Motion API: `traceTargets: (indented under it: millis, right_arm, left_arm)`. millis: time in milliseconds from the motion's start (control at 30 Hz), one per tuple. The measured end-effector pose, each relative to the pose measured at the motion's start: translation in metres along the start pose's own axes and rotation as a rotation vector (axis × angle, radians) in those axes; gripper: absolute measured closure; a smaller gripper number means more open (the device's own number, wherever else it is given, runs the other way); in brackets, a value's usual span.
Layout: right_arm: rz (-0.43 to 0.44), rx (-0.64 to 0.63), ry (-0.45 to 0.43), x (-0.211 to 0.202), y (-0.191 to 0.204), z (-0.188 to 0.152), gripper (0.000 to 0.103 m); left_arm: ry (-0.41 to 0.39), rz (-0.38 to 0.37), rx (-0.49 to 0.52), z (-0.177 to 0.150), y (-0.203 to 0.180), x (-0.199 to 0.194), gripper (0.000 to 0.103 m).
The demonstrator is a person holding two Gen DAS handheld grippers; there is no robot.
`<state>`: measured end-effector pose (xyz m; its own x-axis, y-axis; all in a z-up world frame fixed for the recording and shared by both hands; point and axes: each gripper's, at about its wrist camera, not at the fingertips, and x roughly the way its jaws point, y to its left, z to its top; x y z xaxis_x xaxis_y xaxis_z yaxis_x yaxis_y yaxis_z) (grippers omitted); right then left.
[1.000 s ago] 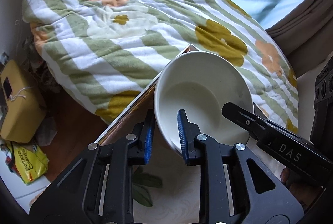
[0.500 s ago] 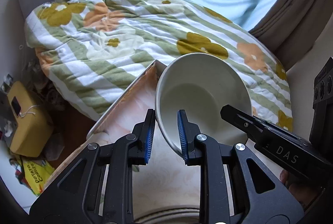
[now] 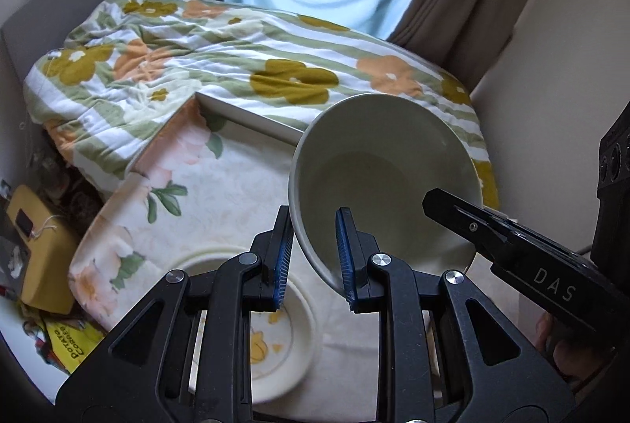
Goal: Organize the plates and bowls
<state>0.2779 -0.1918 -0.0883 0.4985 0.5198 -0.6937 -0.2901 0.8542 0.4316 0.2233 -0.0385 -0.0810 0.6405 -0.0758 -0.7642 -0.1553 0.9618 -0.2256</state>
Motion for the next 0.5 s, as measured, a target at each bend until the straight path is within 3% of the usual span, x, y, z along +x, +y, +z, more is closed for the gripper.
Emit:
traceTargets:
  millis: [233, 500]
  right_arm:
    - [-0.087, 0.080, -0.038, -0.065, -0.042, -0.050, 0.086]
    - [-0.205, 0.224, -0.049, -0.097, -0.092, -0.091, 0.086]
  left_arm:
    - [0.052, -0.092, 0.098, -0.048, -0.066, -0.018, 0.084]
    - [0.183, -0.192, 0.229, -0.089, -0.128, 0.007, 0.084]
